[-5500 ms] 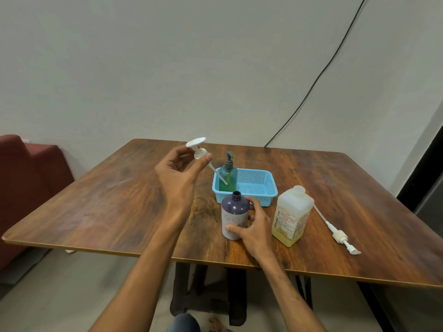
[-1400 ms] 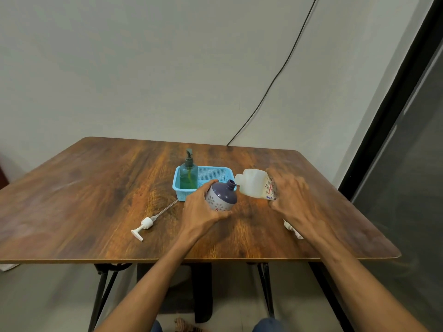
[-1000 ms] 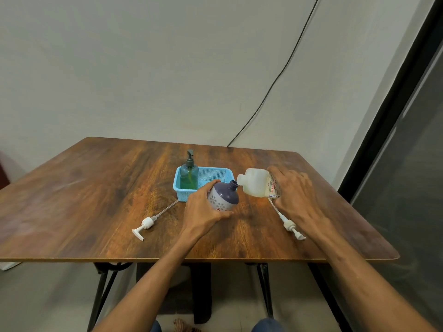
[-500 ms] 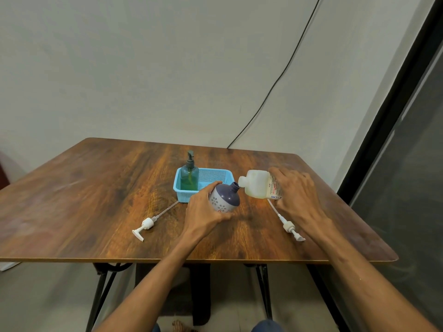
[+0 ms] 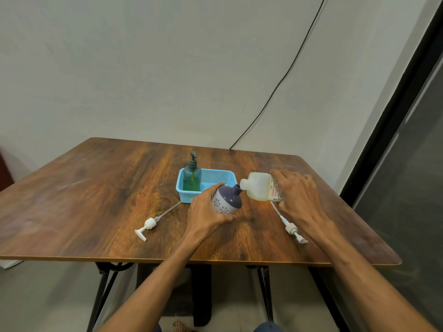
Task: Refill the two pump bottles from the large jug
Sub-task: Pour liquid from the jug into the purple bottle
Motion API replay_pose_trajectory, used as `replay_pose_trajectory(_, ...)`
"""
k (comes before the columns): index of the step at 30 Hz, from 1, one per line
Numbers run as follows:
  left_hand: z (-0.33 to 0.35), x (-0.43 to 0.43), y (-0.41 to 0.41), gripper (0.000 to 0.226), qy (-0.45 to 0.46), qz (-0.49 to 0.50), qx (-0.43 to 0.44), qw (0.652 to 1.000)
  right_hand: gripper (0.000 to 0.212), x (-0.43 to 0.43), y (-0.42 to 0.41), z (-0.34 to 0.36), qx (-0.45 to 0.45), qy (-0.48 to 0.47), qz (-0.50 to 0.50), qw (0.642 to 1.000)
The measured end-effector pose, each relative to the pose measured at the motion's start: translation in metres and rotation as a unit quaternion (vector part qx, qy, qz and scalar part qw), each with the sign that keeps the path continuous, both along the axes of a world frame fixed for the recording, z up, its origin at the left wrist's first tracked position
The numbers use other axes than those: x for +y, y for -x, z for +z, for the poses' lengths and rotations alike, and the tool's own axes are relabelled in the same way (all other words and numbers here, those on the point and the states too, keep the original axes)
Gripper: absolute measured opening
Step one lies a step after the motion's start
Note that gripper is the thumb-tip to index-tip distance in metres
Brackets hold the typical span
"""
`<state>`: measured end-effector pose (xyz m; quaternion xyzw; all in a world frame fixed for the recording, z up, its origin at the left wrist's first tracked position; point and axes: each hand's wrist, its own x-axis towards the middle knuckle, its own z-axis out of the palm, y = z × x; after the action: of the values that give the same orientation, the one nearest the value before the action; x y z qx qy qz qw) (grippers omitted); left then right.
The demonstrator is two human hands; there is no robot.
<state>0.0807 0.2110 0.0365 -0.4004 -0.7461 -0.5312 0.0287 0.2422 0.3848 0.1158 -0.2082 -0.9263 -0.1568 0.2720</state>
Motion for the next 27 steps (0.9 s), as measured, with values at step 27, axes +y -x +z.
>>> replay_pose_trajectory(27, -0.001, 0.001, 0.001, 0.085, -0.011, -0.008, 0.005, 1.0, 0.069, -0.006, -0.001, 0.012, -0.034, 0.007, -0.023, 0.999)
